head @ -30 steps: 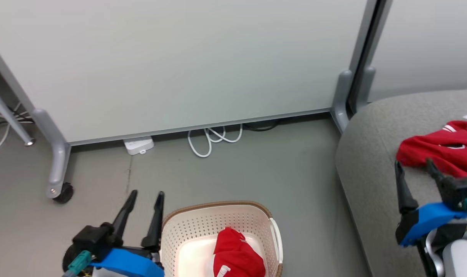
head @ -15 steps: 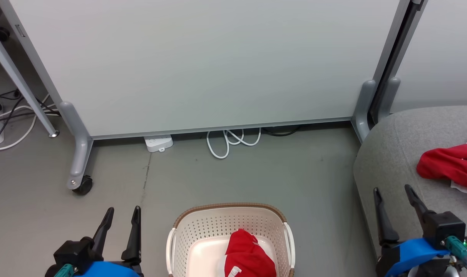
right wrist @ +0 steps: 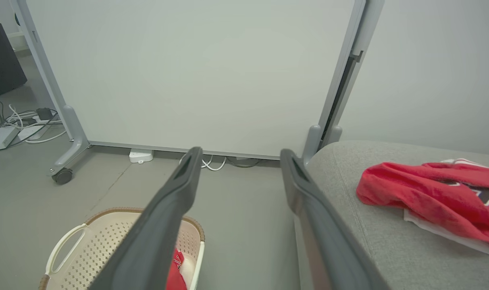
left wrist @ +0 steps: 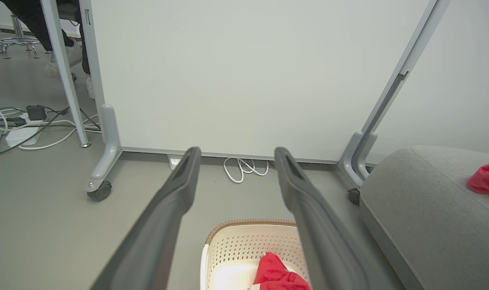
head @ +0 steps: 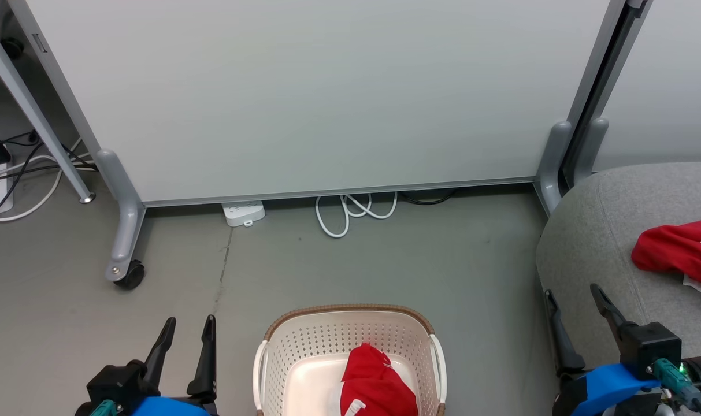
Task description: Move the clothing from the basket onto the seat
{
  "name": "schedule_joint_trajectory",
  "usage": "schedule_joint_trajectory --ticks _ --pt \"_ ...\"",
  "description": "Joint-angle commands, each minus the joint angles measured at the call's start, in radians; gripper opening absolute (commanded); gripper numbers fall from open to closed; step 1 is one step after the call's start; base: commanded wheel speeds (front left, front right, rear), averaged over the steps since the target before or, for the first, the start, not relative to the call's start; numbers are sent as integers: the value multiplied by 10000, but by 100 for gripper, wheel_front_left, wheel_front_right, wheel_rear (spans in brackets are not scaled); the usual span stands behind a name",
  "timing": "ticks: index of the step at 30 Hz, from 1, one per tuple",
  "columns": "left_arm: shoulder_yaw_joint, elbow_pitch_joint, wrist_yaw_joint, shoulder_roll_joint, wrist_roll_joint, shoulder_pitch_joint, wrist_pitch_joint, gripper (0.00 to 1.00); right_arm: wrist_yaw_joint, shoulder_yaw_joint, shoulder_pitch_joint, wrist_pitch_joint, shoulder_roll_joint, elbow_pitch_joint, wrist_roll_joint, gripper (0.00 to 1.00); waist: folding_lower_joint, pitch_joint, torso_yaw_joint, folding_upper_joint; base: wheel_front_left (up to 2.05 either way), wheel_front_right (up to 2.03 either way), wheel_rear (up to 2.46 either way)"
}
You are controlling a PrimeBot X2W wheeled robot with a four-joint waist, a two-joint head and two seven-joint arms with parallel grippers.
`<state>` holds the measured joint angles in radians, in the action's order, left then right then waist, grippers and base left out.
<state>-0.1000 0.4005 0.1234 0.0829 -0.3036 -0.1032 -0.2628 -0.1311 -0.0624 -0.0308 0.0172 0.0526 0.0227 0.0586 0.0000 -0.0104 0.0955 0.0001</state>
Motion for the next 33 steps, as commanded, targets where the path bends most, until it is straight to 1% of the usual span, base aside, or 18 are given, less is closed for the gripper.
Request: schedule_joint_trajectory --ticks 1,9,15,19,23,28,33 --pt "67 -9 15 15 84 13 -30 100 7 32 -63 -7 -35 -9 -50 100 0 7 -8 -1 0 0 0" --pt "31 -23 42 -67 172 -46 -30 100 7 200 98 -16 -35 30 -57 100 0 195 -88 -1 0 0 0" --pt "-160 137 62 -112 261 -433 -30 100 7 328 625 78 -33 -317 128 100 0 1052 -348 -1 0 0 0" --pt "-302 224 70 -137 270 -1036 -30 100 7 614 1395 140 -20 -758 211 100 0 2234 -736 -1 0 0 0" --pt "-603 458 75 -137 357 -1848 -30 100 7 869 2303 117 41 -1140 251 100 0 3653 -1172 -1 0 0 0" --pt "-1432 1309 72 -44 475 -3102 -30 100 7 1037 3250 59 64 -1393 304 100 0 5175 -1601 -1 0 0 0" --pt "-2417 2575 74 208 551 -4266 -22 100 7 1181 3885 -157 34 -1387 373 100 0 6290 -2063 -1 0 0 0"
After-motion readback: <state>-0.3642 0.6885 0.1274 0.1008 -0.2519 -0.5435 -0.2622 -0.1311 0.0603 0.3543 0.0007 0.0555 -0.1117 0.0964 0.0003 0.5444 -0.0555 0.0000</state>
